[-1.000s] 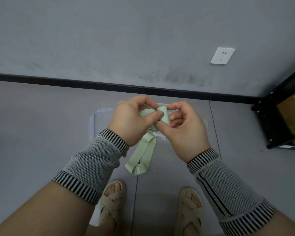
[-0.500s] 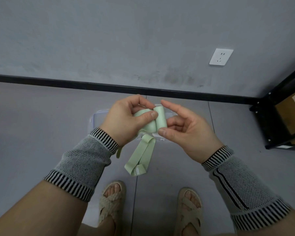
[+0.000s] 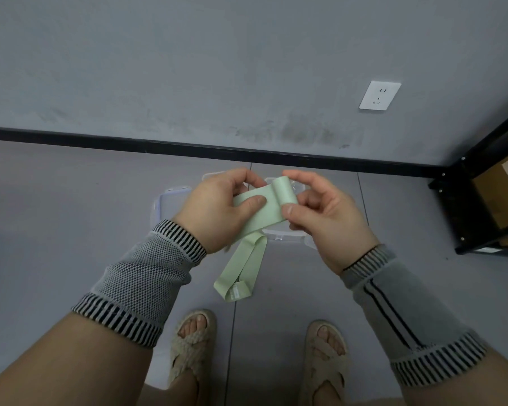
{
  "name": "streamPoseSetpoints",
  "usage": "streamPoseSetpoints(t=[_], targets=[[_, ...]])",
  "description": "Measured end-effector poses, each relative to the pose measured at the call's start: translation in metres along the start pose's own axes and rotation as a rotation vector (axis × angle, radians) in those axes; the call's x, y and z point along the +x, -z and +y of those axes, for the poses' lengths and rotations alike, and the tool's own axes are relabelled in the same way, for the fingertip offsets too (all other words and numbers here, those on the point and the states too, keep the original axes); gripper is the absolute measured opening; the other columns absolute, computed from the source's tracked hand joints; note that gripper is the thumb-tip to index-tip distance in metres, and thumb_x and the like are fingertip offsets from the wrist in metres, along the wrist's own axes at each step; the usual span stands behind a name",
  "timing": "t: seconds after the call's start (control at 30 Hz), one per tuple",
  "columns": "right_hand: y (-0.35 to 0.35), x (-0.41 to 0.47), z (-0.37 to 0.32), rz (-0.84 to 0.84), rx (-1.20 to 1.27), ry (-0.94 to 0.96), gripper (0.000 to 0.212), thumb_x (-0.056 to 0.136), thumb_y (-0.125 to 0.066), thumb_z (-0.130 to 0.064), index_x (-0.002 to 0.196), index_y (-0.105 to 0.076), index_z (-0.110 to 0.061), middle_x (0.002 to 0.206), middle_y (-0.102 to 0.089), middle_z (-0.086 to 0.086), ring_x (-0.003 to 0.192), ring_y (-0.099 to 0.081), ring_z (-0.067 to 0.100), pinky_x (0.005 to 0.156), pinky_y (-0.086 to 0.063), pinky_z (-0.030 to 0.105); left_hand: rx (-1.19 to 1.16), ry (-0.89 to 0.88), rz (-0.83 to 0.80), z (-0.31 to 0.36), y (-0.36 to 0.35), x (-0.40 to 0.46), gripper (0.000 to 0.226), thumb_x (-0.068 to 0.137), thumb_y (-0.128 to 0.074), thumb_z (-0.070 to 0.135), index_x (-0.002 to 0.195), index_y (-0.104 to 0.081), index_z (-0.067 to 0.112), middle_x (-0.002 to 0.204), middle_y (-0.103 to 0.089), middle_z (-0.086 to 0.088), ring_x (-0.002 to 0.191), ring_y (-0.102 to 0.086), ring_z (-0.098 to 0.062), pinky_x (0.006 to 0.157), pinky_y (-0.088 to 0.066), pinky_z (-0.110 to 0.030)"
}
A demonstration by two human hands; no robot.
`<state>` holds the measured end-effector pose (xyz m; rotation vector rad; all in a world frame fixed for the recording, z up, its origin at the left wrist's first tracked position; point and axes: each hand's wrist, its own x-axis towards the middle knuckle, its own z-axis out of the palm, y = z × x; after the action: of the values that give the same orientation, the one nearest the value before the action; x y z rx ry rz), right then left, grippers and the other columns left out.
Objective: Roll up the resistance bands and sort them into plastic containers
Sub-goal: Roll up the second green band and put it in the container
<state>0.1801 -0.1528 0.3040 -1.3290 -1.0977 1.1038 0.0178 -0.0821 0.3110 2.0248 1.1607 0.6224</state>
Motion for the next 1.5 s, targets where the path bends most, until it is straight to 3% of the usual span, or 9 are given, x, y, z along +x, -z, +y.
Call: streamPoseSetpoints(t=[0.13,0.23,0.43,0.5,0.7,0.83,0.93,1.03,1.5], targets=[[0.007,0.001,0.002,-0.052,0.194,-0.063,0.04,0.071,-0.064,-0.01,0.107,-0.062,-0.027,0.072,-0.058,0.009,0.064,-0.054,0.014,0.064,-0.049,0.027,-0.009,-0.021,0.035,0.001,0.002,0.0,0.02,0.084,-0.065,0.026,0.081,-0.055,0.042,0.077,-0.064,0.006,0.07,-0.062,-0.018,0.064,-0.054,-0.037],[0.004,0.002,0.006,-0.056,0.109,-0.052,0.04,0.072,-0.065,-0.011,0.107,-0.06,-0.029,0.068,-0.062,-0.002,0.067,-0.057,0.011,0.067,-0.049,0.028,0.018,-0.035,0.048,-0.002,0.002,-0.001,0.024,0.083,-0.067,0.023,0.08,-0.054,0.042,0.075,-0.062,0.01,0.074,-0.06,-0.014,0.073,-0.051,-0.034],[-0.005,-0.002,0.002,0.027,-0.195,0.008,0.044,0.081,-0.069,-0.003,0.106,-0.057,-0.037,0.077,-0.06,0.015,0.064,-0.053,0.013,0.061,-0.049,0.023,0.003,-0.009,0.089,0.003,-0.001,-0.001,0.019,0.079,-0.071,0.028,0.075,-0.056,0.039,0.071,-0.06,0.009,0.065,-0.056,-0.007,0.064,-0.047,-0.025],[-0.012,-0.003,0.003,0.034,-0.287,0.024,0.044,0.079,-0.071,-0.008,0.11,-0.057,-0.038,0.075,-0.058,0.008,0.06,-0.05,0.004,0.06,-0.048,0.02,-0.015,0.03,0.122,0.006,-0.003,-0.001,0.015,0.076,-0.073,0.034,0.074,-0.059,0.035,0.068,-0.06,0.01,0.062,-0.055,-0.005,0.061,-0.047,-0.025],[-0.015,-0.004,0.004,0.068,-0.414,0.042,0.048,0.078,-0.071,-0.017,0.118,-0.056,-0.04,0.073,-0.055,-0.006,0.062,-0.052,0.001,0.062,-0.048,0.016,-0.001,0.077,0.15,0.009,-0.01,0.001,0.019,0.073,-0.076,0.037,0.079,-0.064,0.024,0.072,-0.066,0.006,0.07,-0.063,-0.012,0.068,-0.053,-0.037],[-0.015,-0.005,0.004,0.04,-0.26,-0.007,0.053,0.081,-0.071,-0.019,0.123,-0.051,-0.043,0.088,-0.059,0.008,0.077,-0.061,0.013,0.074,-0.054,0.024,-0.013,0.077,0.146,0.007,-0.008,0.003,0.016,0.074,-0.075,0.035,0.078,-0.062,0.027,0.073,-0.066,0.008,0.071,-0.063,-0.009,0.069,-0.053,-0.032],[-0.013,-0.003,0.005,0.065,-0.03,-0.101,0.047,0.088,-0.063,-0.013,0.131,-0.05,-0.027,0.085,-0.057,0.009,0.079,-0.067,0.018,0.08,-0.056,0.033,-0.013,0.063,0.14,0.006,-0.006,0.002,0.017,0.075,-0.074,0.035,0.074,-0.058,0.031,0.072,-0.064,0.012,0.07,-0.061,-0.003,0.065,-0.05,-0.022],[-0.013,-0.001,0.004,0.061,0.031,-0.136,0.032,0.09,-0.059,-0.007,0.122,-0.061,-0.013,0.083,-0.058,0.004,0.073,-0.066,0.01,0.077,-0.056,0.03,-0.006,0.054,0.123,0.006,-0.004,0.001,0.017,0.076,-0.074,0.035,0.075,-0.057,0.033,0.073,-0.064,0.015,0.07,-0.06,0.0,0.062,-0.048,-0.016],[-0.008,0.002,-0.001,0.127,0.092,-0.131,0.02,0.087,-0.062,-0.003,0.105,-0.066,-0.011,0.075,-0.07,0.0,0.063,-0.064,0.004,0.059,-0.049,0.017,-0.021,0.052,0.003,-0.001,0.001,0.002,0.019,0.083,-0.067,0.022,0.09,-0.058,0.037,0.071,-0.063,0.009,0.065,-0.058,0.0,0.06,-0.043,-0.01]])
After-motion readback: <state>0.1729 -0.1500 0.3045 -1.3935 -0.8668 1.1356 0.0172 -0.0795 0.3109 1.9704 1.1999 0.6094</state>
